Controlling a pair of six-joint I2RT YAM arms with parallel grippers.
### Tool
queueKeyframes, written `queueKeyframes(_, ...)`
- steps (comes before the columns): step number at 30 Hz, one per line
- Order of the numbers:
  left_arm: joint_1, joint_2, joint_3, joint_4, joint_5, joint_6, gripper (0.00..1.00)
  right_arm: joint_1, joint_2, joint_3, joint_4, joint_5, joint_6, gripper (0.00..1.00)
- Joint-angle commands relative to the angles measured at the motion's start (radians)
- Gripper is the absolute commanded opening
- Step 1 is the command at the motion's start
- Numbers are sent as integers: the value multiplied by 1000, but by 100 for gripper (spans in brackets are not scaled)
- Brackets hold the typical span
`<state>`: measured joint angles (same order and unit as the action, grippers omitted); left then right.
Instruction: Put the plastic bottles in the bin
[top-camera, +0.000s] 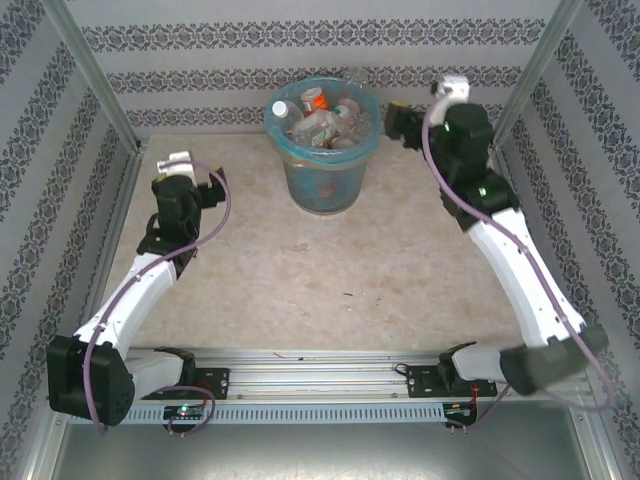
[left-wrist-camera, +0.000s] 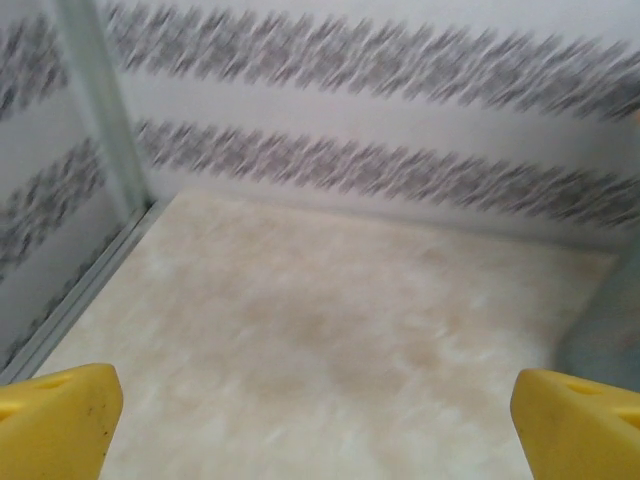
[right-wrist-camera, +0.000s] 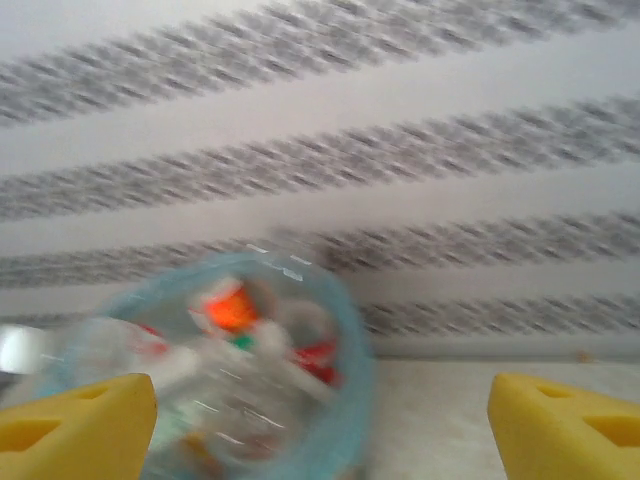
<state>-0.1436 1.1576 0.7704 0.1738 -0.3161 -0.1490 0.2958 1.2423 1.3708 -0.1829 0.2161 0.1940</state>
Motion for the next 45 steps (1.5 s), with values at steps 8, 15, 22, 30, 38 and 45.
queueKeyframes(8, 48, 177, -333, 586, -104, 118, 100, -167, -76, -757, 476, 144, -137, 92)
queueKeyframes(15, 66, 257, -282, 602, 46, 200, 100, -194, 81, -979, 884, 62, -182, 93)
queueKeyframes(22, 70, 220, -272, 435, 78, 162, 100, -252, 291, -1021, 1203, -106, -174, 95)
queueKeyframes(30, 123, 442, -414, 846, 181, 127, 100, -273, 268, -1015, 1132, -45, -125, 98)
queueKeyframes(38, 131, 429, -409, 813, 170, 111, 100, -260, 268, -1005, 1113, -39, -140, 98)
queueKeyframes(45, 131, 429, -408, 811, 170, 109, 100, -261, 267, -1004, 1111, -40, -139, 98)
